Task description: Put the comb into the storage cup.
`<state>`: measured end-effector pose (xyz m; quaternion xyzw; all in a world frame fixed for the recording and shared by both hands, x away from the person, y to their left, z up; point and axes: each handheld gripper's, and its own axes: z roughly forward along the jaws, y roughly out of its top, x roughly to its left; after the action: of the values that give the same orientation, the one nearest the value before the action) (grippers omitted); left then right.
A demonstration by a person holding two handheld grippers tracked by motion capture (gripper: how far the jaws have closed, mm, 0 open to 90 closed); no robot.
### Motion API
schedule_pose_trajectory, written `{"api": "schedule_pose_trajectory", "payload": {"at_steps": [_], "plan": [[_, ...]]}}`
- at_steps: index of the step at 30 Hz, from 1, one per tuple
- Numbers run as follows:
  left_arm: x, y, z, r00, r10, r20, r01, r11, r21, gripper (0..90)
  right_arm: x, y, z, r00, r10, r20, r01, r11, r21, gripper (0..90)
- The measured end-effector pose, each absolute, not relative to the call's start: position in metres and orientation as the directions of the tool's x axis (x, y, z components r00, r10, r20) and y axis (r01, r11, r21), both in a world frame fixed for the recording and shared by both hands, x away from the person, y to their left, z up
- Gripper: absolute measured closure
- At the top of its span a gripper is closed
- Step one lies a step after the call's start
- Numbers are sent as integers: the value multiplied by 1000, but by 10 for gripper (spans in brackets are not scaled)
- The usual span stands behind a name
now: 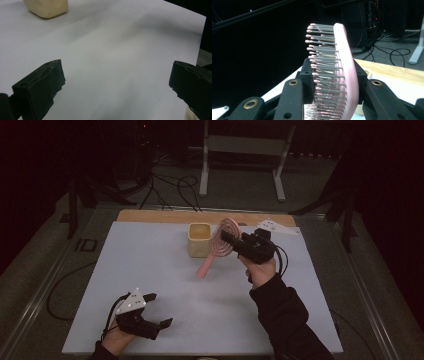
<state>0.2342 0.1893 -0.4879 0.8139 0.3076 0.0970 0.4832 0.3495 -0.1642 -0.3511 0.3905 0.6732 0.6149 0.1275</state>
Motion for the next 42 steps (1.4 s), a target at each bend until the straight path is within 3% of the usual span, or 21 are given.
{"api": "schedule_pose_trajectory", "payload": {"at_steps": [42], "plan": [[232, 198, -494, 791, 591, -156, 417, -336, 844, 3, 398, -146, -315, -625, 740, 249, 324, -44, 945, 652]]}}
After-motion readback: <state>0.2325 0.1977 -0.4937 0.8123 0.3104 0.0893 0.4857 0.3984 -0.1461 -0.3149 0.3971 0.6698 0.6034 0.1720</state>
